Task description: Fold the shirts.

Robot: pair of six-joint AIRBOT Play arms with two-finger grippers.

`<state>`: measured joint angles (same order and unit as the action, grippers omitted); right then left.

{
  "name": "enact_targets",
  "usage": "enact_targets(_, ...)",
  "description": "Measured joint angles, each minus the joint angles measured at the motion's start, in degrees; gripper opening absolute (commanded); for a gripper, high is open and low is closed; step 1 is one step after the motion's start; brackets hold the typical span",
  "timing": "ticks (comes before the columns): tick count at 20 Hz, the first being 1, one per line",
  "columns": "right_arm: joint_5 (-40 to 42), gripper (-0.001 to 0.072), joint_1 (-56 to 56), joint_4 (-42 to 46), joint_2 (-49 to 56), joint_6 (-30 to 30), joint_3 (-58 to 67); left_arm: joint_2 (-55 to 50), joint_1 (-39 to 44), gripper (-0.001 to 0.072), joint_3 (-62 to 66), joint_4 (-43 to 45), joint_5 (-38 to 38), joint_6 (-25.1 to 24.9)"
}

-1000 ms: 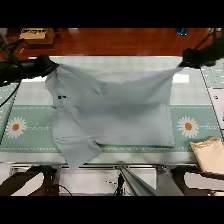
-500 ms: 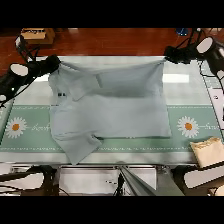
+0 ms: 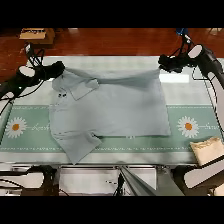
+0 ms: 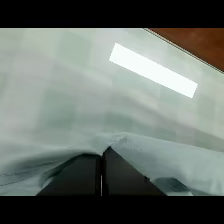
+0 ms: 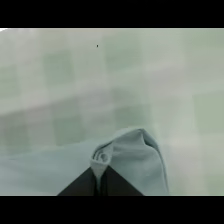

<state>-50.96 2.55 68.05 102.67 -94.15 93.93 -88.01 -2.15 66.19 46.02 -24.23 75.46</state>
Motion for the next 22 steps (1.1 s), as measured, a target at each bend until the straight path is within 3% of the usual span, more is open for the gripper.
enact_targets(4, -9.38, 0.0023, 0.00, 2.21, -3.41, 0.31, 0.00, 2.54, -2.69, 0.0016, 2.62, 1.64, -16.57, 0.17)
enact_targets(8, -19.23, 0.0023, 0.00, 8.20, -4.72, 0.26, -0.22, 2.84, -6.21, 0.0016, 3.04, 9.44, -31.23, 1.55)
enact_targets(11, -23.21, 0.0023, -0.07, 10.80, -4.70, 0.02, -0.76, 2.60, -8.66, 0.0016, 2.60, 14.29, -37.24, 2.60)
enact_targets(15, -24.65, 0.0025, -1.31, 12.13, -3.32, -0.90, -1.09, 0.98, -9.53, 0.0019, 2.36, 16.13, -38.40, 3.28)
enact_targets(16, -24.65, 0.0082, -1.79, 12.33, -2.97, -1.11, -1.14, 0.46, -9.51, 0.0073, 2.34, 16.09, -38.34, 3.28)
enact_targets(17, -24.57, 0.0221, -2.21, 12.52, -2.75, -1.25, -1.16, 0.09, -9.46, 0.0275, 2.34, 15.85, -38.34, 3.30)
enact_targets(18, -24.57, 0.0268, -2.51, 12.66, -2.56, -1.33, -1.16, -0.20, -9.49, 0.0481, 2.38, 15.61, -38.49, 3.41)
enact_targets(19, -24.98, 0.0268, -2.75, 12.79, -2.49, -1.09, -1.16, -0.33, -9.75, 0.0545, 2.62, 15.41, -39.26, 3.43)
enact_targets(22, -30.58, 0.0313, -2.27, 16.04, -3.82, 2.99, -1.09, 0.44, -12.41, 0.0541, 4.28, 16.00, -45.62, 2.91)
